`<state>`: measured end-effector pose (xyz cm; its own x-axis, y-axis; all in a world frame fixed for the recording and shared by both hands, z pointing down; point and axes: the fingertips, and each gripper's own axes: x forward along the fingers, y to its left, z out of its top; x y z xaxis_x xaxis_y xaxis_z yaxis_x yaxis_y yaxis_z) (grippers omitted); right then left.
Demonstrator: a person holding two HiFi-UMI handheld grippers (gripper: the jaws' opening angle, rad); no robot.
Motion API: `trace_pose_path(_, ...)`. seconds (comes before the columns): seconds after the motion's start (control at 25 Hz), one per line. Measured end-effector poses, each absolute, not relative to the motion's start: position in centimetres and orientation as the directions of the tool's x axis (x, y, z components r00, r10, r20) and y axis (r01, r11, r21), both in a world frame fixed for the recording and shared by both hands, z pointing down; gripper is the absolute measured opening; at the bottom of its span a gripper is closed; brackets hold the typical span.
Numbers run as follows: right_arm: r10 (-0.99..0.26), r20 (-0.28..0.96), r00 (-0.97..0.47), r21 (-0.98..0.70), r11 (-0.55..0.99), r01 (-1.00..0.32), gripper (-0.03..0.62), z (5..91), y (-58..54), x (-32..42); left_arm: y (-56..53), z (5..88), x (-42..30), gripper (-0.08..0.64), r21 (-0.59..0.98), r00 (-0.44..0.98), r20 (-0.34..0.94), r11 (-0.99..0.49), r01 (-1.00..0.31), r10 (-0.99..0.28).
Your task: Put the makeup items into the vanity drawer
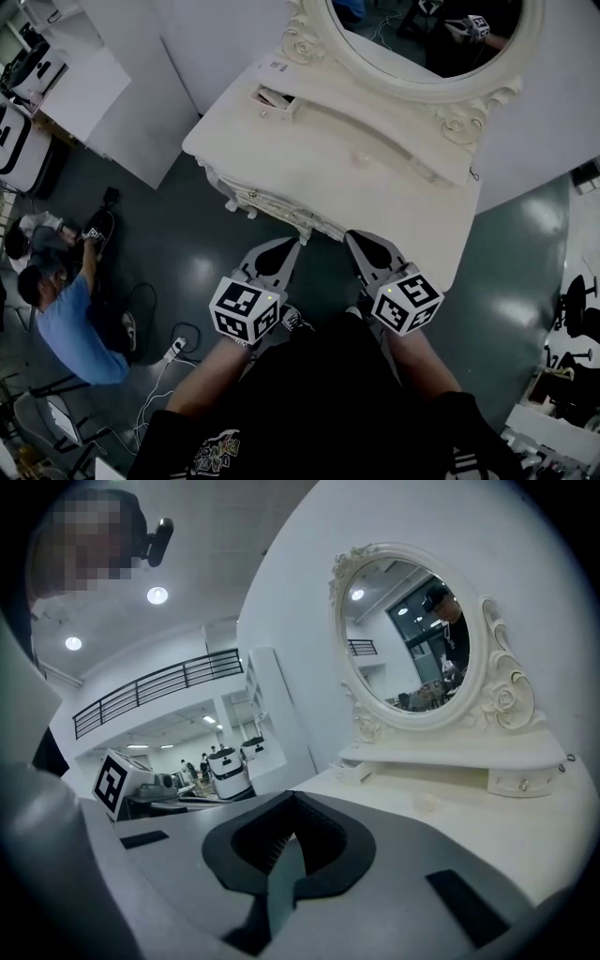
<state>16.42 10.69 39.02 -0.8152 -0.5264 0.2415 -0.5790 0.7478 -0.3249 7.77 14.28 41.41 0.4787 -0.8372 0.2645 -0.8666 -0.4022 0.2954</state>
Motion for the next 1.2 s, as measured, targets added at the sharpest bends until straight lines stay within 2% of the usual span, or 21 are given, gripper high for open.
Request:
trace_pose_path(0.64,-0.554,0.284,-0.783,-0.307,0.721,-0.621,0.029,39.2,6.1,14.6,12.2,41.7,3.5,0.0,0.337,0.437,0.245,-0.346,-0.876,-0.866)
trace_pose_path(1.2,-0.604,0.352,-0.715,-0.326,0.637,-0.699,0.029,43.2,-2.8,17.9,5.5,43.3,5.0,0.0,0.335,0.465,0.3,-0.365,-0.869,-0.833)
